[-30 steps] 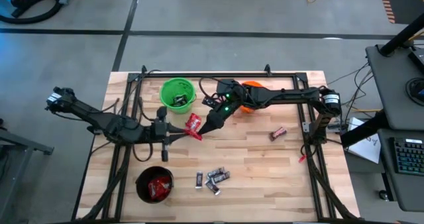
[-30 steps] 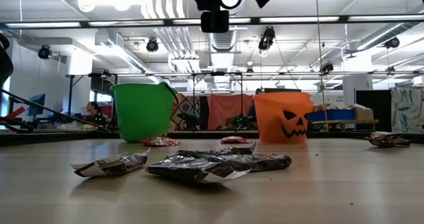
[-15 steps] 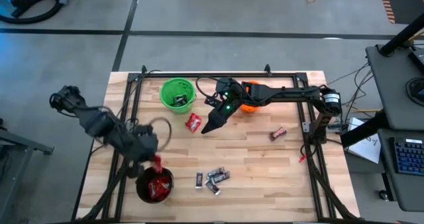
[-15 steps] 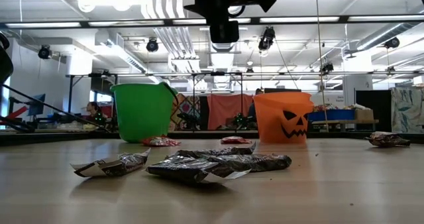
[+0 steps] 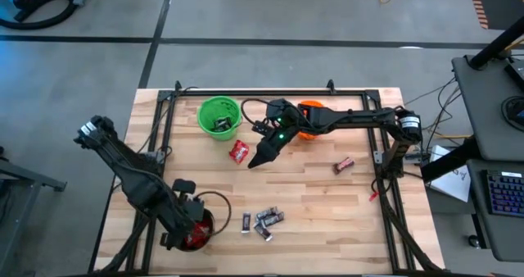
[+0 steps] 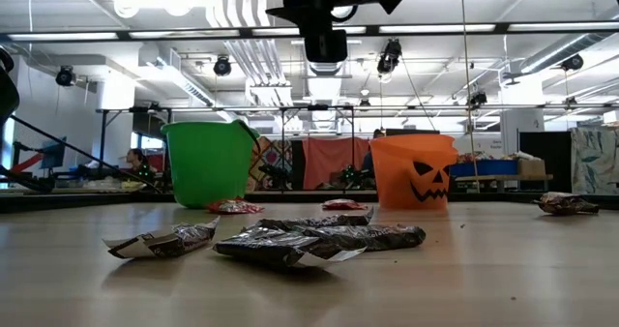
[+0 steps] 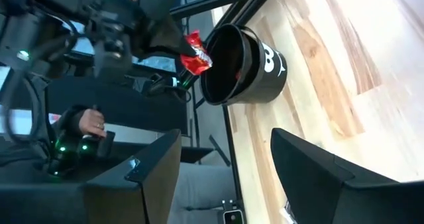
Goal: Sort candy
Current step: Put the red candy into the black bucket, then put the brown chocolate into the orange bucket
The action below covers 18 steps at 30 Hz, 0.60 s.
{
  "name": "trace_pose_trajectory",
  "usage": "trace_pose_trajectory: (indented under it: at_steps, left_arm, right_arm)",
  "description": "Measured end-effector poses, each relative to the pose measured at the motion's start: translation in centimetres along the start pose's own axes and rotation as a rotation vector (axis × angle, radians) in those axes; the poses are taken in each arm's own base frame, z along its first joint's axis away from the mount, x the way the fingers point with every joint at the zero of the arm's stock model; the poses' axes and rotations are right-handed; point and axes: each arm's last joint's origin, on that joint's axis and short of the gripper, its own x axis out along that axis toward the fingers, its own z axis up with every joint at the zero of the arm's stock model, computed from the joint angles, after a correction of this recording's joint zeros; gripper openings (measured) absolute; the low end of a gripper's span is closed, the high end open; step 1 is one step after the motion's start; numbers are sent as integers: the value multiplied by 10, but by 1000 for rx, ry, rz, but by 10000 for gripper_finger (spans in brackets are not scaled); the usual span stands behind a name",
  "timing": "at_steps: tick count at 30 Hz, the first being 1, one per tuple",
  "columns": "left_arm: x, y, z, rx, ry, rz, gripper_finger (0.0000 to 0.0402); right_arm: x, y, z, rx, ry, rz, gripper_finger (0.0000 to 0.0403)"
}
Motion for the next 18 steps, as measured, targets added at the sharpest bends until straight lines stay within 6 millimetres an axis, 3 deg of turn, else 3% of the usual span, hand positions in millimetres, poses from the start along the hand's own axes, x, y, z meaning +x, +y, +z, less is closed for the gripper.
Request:
trace_pose_trajectory:
  at_steps: [9,18]
  left_arm:
    - [12,-5,4,11,49,15,63]
    - [5,-6,4,-26,39,-14,120]
  right_arm:
    - [2,4,-3,45,10,7,226]
    - [-7,15,-5,78,-1,21,226]
